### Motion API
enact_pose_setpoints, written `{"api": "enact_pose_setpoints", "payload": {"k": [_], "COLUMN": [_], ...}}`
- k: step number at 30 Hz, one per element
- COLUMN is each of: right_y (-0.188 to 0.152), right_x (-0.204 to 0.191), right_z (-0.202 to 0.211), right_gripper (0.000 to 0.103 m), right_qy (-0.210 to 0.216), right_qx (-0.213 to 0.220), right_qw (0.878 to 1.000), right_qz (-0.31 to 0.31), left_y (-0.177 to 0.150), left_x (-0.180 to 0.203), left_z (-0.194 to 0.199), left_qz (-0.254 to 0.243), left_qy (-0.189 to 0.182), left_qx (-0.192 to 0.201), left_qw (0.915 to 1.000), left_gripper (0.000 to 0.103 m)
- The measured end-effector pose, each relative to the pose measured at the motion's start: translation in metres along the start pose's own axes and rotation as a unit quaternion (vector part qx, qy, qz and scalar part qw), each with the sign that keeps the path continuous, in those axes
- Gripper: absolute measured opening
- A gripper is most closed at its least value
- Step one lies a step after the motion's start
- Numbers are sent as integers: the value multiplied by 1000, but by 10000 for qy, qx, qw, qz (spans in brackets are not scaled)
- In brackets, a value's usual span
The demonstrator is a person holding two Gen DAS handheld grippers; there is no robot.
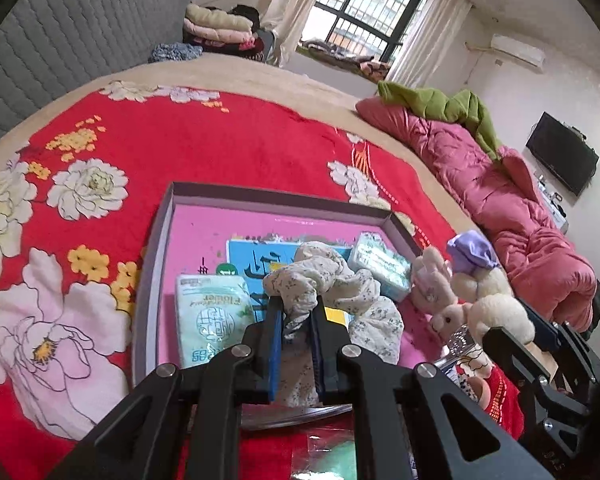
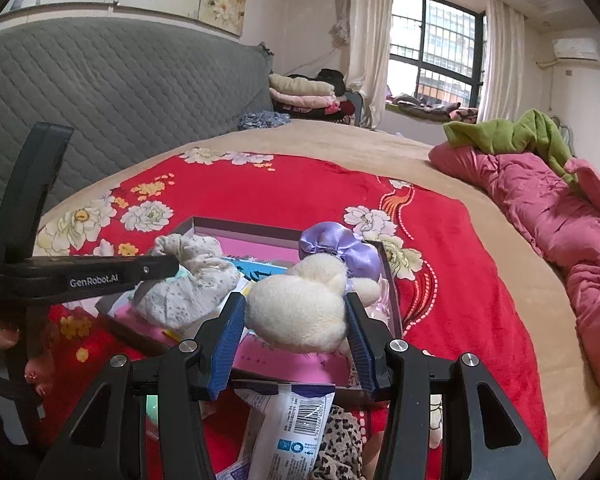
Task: Organize soft objects
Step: 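Lower the scrunchie into the box with the left gripper while the right lowers the plush beside it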
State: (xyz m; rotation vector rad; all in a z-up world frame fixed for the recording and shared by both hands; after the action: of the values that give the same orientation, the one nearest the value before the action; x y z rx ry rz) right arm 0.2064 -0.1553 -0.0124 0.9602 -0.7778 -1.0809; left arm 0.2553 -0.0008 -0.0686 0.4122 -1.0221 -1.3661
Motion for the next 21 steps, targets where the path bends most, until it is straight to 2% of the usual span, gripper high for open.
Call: {"api": "enact_pose_setpoints", "payload": {"k": [10, 21], "right_y": [-3, -12], "right_x": [1, -2], "right_z": [-10, -25], "right_gripper": [51, 51], "right_qy": [-2, 34], "right_qx": [-78, -210], "right_qw": [10000, 9997], "right_qz": [36, 145], "left_y": [-18, -26], "left_x": [-8, -9], "left_z": [-18, -21], "left_qz": [46, -35], "left_qy": [83, 156], "left_qx": [-480, -661], "left_qw": [9988, 9977], "left_gripper": [13, 13]}}
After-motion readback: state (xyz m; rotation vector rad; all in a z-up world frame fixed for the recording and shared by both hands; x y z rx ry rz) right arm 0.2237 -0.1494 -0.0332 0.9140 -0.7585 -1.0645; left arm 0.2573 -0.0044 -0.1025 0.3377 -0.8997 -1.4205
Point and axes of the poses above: each gripper's, at about its wrist camera, not at the fingertips, and z roughly against the way its jaws point, x to its right, y to its top, the point moved 10 cm from there along -z, roughly the way its jaws point, and after that the axes turned 11 degrees about x, right-handed, at the moved point
